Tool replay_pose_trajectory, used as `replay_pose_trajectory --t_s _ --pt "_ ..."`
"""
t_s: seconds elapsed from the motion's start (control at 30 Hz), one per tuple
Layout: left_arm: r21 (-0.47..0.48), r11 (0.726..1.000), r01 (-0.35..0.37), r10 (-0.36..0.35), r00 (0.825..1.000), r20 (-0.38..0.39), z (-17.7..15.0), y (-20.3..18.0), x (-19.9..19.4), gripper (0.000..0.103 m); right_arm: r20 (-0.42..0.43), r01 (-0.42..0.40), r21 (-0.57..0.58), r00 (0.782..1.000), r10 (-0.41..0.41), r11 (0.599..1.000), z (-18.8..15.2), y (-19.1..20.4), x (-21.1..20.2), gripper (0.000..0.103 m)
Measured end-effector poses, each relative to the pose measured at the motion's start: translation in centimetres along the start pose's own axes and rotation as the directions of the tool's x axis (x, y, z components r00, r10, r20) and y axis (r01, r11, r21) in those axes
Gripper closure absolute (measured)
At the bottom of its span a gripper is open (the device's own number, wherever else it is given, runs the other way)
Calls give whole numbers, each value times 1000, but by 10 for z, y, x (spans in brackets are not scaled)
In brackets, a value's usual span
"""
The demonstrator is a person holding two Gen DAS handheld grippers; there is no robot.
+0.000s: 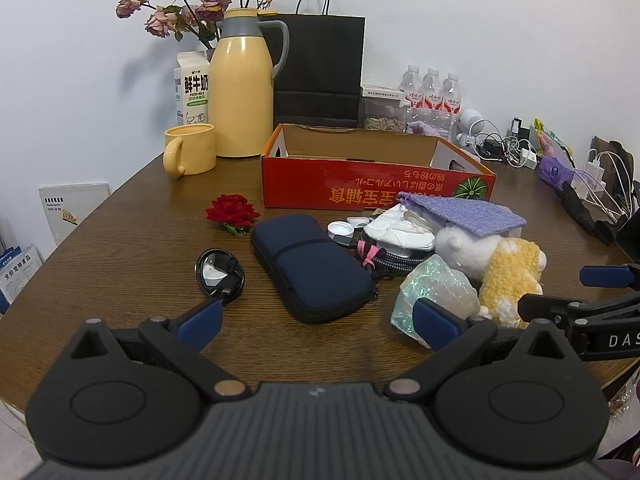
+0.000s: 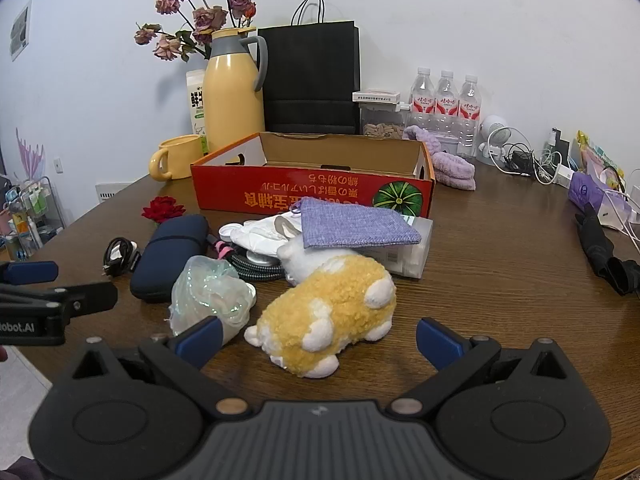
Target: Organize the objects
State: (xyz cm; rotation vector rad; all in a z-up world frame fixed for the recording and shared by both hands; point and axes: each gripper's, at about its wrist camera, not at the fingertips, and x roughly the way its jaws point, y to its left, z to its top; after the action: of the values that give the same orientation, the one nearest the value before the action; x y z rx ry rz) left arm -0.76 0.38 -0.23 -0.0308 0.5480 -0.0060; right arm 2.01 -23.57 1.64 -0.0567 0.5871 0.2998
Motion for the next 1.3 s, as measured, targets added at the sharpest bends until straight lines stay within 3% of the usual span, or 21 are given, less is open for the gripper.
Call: replay_pose_trajectory --t_s 1.3 --pt "-4 1000 2 -2 1000 -1 -3 1 1 0 -10 -1 -3 1000 1 1000 -2 1 3 0"
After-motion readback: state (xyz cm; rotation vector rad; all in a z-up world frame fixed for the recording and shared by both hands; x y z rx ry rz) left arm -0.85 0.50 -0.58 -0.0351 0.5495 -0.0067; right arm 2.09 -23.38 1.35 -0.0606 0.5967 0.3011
